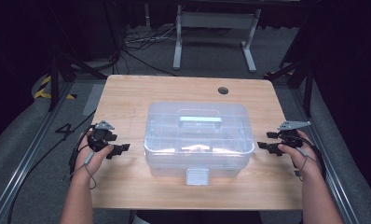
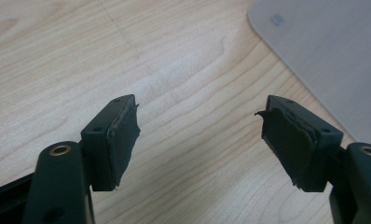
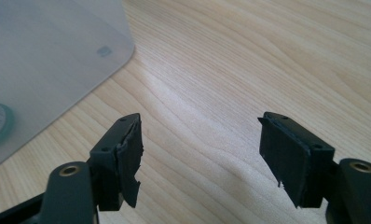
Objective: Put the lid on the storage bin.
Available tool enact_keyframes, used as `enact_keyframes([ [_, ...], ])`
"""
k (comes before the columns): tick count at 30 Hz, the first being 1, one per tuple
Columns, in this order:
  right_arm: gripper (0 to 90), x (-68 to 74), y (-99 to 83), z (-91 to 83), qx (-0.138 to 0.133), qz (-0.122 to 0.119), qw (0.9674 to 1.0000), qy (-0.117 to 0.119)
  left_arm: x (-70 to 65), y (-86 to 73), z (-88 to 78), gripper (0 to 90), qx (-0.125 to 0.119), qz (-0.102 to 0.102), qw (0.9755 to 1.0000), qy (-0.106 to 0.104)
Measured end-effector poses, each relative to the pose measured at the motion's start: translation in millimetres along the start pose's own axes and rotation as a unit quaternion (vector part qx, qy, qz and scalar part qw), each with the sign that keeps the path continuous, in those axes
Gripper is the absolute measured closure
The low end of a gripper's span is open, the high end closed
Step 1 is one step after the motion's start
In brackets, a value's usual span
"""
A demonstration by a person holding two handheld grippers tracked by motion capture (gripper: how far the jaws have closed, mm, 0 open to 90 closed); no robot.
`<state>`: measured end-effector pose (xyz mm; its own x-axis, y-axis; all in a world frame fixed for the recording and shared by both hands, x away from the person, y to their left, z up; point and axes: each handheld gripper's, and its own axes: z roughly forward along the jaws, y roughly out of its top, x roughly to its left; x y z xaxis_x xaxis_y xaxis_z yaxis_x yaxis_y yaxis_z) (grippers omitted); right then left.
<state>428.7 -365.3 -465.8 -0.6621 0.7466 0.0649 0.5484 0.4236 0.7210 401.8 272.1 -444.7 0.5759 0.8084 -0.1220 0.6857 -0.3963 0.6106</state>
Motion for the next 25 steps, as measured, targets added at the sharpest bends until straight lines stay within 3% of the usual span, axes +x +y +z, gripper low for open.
enact_keyframes([
  [10, 30.2, 0.7, -4.7, 12.2, 0.01, -0.011, 0.9999, -0.004, -5.5, -0.4, 11.6, 27.3, 0.031, 0.019, 0.9993, -0.006],
  [13, 30.2, 1.7, -5.3, 15.8, 0.012, -0.017, 0.9998, -0.002, -7.2, -1.2, 15.7, 26.3, 0.046, 0.021, 0.9986, -0.017],
  [25, 28.9, 3.2, -6.2, 22.0, 0.018, -0.023, 0.9996, -0.003, -9.1, -1.2, 19.6, 25.3, 0.059, 0.032, 0.9976, -0.017],
])
